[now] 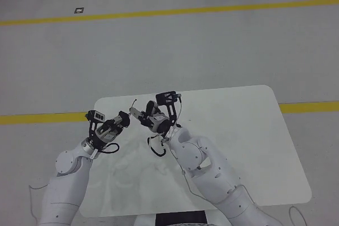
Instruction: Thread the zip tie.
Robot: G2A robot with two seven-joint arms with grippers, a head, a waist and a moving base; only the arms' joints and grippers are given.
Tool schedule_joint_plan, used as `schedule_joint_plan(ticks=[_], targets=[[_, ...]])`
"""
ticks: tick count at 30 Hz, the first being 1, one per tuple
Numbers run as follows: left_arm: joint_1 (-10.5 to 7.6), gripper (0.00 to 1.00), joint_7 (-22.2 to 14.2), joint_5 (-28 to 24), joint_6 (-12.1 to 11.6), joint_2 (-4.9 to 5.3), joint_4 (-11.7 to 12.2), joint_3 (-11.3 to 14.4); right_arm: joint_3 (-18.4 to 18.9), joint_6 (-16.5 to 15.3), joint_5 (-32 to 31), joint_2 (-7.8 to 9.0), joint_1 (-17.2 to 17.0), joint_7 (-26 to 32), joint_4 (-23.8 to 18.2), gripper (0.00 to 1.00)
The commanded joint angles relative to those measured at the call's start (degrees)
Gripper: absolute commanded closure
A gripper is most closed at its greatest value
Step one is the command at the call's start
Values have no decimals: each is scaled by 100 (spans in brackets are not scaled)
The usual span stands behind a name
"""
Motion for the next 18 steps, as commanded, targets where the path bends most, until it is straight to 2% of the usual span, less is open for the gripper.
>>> schedule_joint_plan(ticks=[1,5,7,8,9,10,13,16,18], targets=[[0,100,0,0,0,0,0,0,1,-4,0,1,0,1,-1,0],[1,100,34,-15,24,-2,0,8,1,-4,0,1,0,1,-1,0],[-36,100,233,-289,329,-12,27,26,1,-4,0,1,0,1,-1,0],[-67,100,300,-369,502,-4,54,-13,-8,-49,-190,17,0,-46,-3,0],[-74,100,323,-556,718,-1,88,-41,-26,-104,-557,44,18,-82,2,0],[-79,100,312,-830,1066,4,128,-71,-55,-170,-939,72,17,-140,4,0],[-102,100,220,-1176,2017,61,223,-248,-121,-353,-1784,143,-40,-329,-8,0],[-129,100,172,-1202,2701,124,320,-376,-177,-479,-2330,188,-61,-531,0,0],[-163,100,159,-1288,2998,147,365,-426,-240,-540,-2764,210,-27,-778,38,0]])
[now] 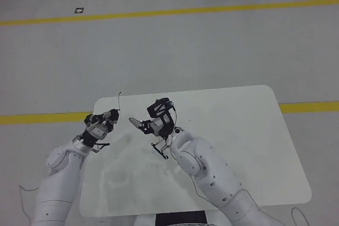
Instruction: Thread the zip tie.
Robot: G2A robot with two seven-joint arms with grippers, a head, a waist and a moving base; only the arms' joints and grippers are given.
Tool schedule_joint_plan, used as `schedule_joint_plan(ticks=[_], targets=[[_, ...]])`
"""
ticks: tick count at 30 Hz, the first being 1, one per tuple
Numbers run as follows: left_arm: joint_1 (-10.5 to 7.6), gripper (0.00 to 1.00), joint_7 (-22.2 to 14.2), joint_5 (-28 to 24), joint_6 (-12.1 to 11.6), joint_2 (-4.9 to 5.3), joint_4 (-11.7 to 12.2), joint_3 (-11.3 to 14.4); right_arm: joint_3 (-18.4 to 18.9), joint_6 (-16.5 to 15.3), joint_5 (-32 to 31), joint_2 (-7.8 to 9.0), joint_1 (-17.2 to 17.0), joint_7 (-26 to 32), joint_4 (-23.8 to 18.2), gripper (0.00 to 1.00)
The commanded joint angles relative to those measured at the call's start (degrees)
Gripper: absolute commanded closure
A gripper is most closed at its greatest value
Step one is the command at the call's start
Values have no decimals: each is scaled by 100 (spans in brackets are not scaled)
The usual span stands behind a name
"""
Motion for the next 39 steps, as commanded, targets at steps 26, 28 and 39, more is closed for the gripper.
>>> schedule_joint_plan(ticks=[26,28,39], targets=[[-128,100,315,-2946,1088,354,10,1103,-921,593,-1644,312,740,-595,667,0],[-128,100,315,-2946,1088,354,10,1103,-921,593,-1644,312,740,-595,667,0],[-178,100,557,-3715,1088,359,20,1463,-1143,761,-1644,386,915,-807,763,9]])
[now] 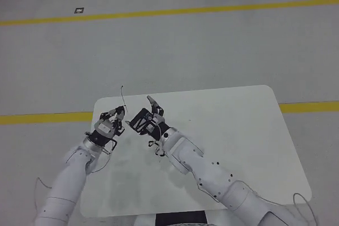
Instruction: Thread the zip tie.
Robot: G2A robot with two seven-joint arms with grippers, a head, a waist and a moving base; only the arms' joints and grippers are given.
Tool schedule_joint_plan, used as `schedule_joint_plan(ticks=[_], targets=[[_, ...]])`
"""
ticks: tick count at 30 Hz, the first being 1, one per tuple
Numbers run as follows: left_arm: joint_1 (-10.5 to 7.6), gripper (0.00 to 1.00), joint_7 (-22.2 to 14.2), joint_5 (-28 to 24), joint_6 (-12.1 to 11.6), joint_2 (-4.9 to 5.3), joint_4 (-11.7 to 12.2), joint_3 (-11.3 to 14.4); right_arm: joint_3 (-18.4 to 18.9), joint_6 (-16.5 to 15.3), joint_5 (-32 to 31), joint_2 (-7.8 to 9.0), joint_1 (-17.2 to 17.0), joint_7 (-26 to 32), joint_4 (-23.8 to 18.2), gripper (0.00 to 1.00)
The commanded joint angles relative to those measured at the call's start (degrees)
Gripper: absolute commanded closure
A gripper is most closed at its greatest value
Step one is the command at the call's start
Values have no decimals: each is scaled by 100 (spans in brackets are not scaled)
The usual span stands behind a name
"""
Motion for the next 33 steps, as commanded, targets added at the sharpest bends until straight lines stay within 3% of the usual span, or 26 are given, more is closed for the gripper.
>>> schedule_joint_plan(ticks=[1,5,9,18,33], targets=[[-3,100,-29,7,0,-7,12,9,-34,27,0,6,26,-14,17,44],[-3,100,-29,7,0,-7,12,9,-88,41,0,6,69,-36,66,61],[-3,100,-29,7,0,-7,12,9,-129,6,0,-21,95,-46,132,68],[-3,100,-29,7,0,-7,12,9,-179,-59,28,-112,156,-58,305,75],[-3,100,-29,7,0,-7,12,9,-221,-114,0,-256,293,-74,521,78]])
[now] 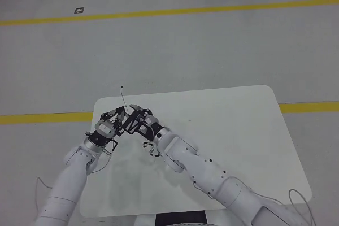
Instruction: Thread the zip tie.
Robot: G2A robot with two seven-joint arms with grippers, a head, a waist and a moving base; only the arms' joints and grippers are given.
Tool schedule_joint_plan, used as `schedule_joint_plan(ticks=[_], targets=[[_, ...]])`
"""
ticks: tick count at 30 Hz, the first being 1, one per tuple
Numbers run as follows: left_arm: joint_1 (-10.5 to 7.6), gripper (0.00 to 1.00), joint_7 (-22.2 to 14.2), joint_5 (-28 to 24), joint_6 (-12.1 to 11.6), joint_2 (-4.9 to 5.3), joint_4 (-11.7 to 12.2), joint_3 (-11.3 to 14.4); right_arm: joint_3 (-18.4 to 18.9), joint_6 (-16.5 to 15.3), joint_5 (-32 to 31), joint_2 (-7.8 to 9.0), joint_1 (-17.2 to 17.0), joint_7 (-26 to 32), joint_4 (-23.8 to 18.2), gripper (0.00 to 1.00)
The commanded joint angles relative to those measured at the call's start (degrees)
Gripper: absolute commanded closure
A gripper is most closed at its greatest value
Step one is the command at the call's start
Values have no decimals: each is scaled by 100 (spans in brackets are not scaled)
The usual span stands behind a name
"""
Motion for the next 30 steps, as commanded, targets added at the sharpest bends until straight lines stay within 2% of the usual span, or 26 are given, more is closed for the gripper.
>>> schedule_joint_plan(ticks=[1,8,11,15,17,30], targets=[[0,100,0,0,0,0,0,0,-9,3,0,-16,28,-2,32,78],[0,100,0,0,0,0,0,0,-55,45,0,-58,100,-12,94,78],[0,100,0,0,0,0,0,0,-62,57,0,-68,105,-31,110,81],[0,100,0,0,0,0,0,0,-64,81,0,-77,104,-46,122,91],[0,100,0,0,0,0,0,0,-69,95,0,-80,106,-52,128,100],[0,100,0,0,0,0,0,0,-42,161,0,-19,66,-38,82,100]])
